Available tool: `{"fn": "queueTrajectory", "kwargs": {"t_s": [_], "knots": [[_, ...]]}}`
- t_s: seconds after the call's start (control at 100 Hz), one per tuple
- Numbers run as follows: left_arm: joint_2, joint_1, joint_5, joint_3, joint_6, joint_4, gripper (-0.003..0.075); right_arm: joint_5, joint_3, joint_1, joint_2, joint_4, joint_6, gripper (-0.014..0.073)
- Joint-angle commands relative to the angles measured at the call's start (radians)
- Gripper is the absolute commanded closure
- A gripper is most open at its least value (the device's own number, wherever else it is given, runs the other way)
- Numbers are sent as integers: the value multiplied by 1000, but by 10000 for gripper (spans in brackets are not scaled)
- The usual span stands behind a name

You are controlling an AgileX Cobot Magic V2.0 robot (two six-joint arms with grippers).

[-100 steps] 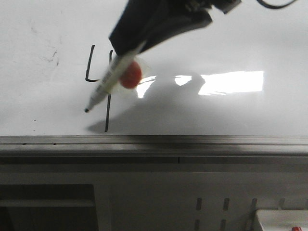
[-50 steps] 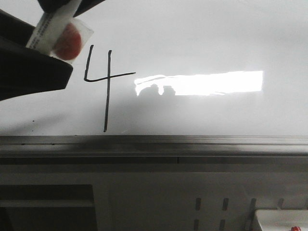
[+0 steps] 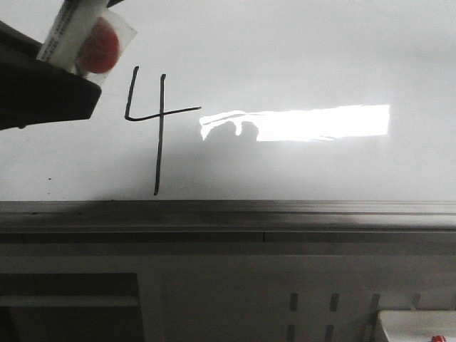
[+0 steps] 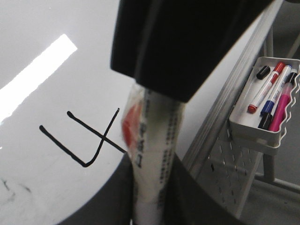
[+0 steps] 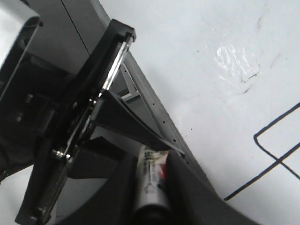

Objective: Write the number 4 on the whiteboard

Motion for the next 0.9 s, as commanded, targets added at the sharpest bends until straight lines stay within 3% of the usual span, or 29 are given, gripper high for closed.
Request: {"fn": "queueTrajectory", "kwargs": {"t_s": [0.0, 0.05, 0.09, 0.13, 0.29, 0.42, 0.61, 0.68, 0.83, 0.89], "knots": [[-8, 5, -29, -34, -46, -136, 741, -28, -29, -12, -42, 11, -14, 268], [-8, 19, -21, -34, -46, -249, 741, -47, -29, -30, -53, 9, -14, 101], [-8, 33, -11, -42, -46, -354, 741, -56, -29, -46, -66, 9, -14, 27], [-3, 48, 3, -51, -46, -441, 741, -64, -29, -60, -80, 9, -14, 7], [50, 141, 142, -123, -47, -736, 741, -76, -29, -108, -142, 9, -14, 78], [110, 217, 253, -190, -47, -803, 741, -87, -29, -113, -182, 9, -14, 123], [153, 231, 236, -213, -47, -835, 733, -90, -29, -113, -212, 9, -14, 125], [153, 231, 232, -213, -47, -835, 664, -88, -29, -113, -217, 9, -14, 125], [153, 233, 228, -213, -47, -844, 307, -88, -29, -113, -221, 9, -14, 125], [153, 233, 228, -213, -47, -844, 225, -88, -29, -113, -221, 9, -14, 125]]}}
